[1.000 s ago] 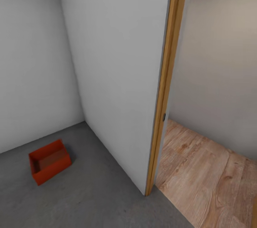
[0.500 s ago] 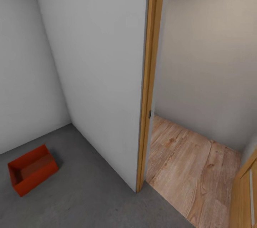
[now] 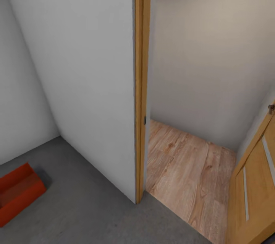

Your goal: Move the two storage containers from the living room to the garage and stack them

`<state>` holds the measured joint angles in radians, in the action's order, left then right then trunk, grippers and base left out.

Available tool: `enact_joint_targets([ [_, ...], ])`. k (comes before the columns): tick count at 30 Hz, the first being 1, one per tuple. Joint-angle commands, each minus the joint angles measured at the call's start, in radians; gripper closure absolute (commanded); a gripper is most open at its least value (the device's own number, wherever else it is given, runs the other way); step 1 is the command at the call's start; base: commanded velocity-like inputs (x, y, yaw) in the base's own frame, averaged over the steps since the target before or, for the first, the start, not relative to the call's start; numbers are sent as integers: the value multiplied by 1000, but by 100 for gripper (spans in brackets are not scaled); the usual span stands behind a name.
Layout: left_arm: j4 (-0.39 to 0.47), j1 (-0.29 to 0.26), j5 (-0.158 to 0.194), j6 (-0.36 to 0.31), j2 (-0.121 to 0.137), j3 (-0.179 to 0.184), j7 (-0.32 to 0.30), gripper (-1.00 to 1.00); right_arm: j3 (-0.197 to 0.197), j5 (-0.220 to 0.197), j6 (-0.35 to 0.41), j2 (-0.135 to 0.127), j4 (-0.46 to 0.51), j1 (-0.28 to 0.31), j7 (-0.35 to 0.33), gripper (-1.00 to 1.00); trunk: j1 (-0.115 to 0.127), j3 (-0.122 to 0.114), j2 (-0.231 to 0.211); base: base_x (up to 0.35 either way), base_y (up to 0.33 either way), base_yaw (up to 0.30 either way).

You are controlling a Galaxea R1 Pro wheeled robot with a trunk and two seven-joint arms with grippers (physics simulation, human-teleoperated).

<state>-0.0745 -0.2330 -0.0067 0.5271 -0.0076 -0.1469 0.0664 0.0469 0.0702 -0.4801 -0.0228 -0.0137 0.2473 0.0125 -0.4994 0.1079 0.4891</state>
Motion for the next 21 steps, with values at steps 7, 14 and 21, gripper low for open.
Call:
enact_joint_targets([
  [7,8,-2,-1,12,-6,-1,3,-100,2,3,-3,-1,-2,1,1,-100,0,7,2,0,0,-260],
  [14,10,-2,-3,8,-22,0,3,-100,-1,1,-4,-1,-1,1,3,-100,0,12,2,0,0,-260],
  [21,7,-2,-4,7,-27,-2,2,-100,-7,-3,-6,-2,-1,1,15,-100,0,18,2,0,0,-261],
])
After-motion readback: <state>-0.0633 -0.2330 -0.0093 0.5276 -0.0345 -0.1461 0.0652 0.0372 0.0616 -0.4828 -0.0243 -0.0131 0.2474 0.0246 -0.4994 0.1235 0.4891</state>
